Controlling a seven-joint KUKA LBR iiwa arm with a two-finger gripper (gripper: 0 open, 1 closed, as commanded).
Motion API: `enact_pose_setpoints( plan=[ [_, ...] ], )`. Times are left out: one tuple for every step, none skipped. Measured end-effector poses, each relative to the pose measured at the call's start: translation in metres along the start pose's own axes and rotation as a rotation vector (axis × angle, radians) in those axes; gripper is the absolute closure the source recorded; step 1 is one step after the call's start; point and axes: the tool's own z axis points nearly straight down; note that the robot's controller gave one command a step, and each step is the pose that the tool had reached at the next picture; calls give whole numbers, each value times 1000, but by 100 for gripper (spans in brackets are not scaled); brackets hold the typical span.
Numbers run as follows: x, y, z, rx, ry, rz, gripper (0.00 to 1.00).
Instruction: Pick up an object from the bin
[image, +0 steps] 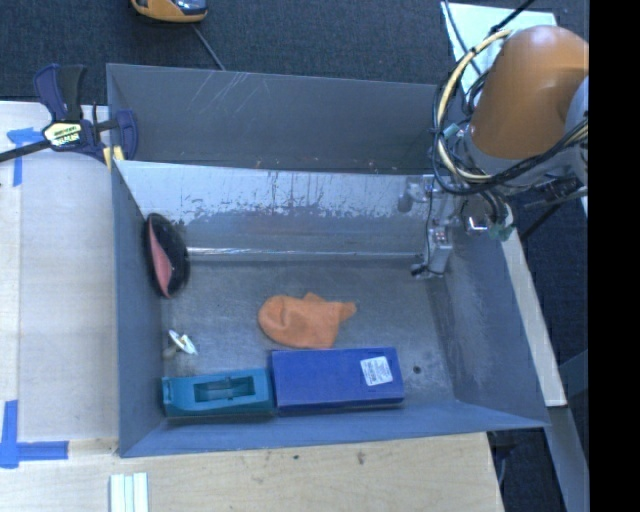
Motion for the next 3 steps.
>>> enact_pose_setpoints(
  plan=[
    [-1,0,-5,1,-8,-1,0],
    [8,20,34,2,-13,-63,0],
    [33,67,77,1,-7,-122,0]
  ],
)
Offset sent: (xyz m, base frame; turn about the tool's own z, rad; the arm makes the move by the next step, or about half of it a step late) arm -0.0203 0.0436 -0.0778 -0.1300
